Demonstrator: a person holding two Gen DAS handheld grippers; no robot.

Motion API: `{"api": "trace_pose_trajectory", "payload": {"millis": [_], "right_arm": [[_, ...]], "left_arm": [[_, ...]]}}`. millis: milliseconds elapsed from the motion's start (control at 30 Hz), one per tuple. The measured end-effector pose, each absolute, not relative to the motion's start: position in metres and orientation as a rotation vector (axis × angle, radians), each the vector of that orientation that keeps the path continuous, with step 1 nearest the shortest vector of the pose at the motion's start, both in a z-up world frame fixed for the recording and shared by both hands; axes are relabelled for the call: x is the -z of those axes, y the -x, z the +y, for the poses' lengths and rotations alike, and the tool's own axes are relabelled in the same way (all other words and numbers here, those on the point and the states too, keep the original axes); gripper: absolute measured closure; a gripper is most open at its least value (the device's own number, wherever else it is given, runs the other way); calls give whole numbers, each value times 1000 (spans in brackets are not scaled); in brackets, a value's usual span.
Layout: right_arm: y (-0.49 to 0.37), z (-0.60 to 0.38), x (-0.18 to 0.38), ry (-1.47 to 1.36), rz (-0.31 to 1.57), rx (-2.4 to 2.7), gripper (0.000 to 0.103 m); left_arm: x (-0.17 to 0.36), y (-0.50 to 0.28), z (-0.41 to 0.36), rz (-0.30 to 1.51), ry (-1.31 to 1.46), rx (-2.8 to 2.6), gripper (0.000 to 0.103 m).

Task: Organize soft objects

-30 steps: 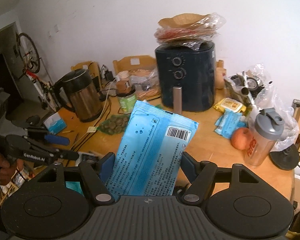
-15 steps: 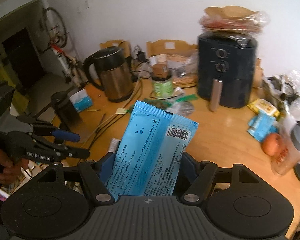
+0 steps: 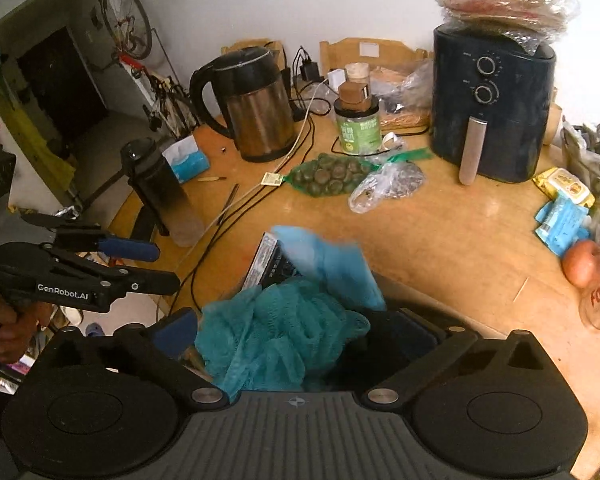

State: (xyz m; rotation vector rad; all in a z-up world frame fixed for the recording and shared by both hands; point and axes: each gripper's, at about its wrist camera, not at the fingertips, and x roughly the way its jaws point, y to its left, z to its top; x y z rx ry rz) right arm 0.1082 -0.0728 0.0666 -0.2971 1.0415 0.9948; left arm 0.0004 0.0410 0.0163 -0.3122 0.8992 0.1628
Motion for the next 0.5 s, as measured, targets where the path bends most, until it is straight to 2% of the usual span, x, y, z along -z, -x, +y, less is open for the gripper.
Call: {"api": "trace_pose_trajectory", "payload": {"millis": [100,167,500], "right_arm": [[-104,-77,-69,283,1037,-967,0],[-100,-81,-71,274,1031,-947,0],[-74,-99,-72,295,1037,-786,0]], "left_arm": [[-17,-1,39,899,302,-153,44],[-17,-2,36,901,296,-151,36],[-26,-2,14,902,227,-150,16]]}}
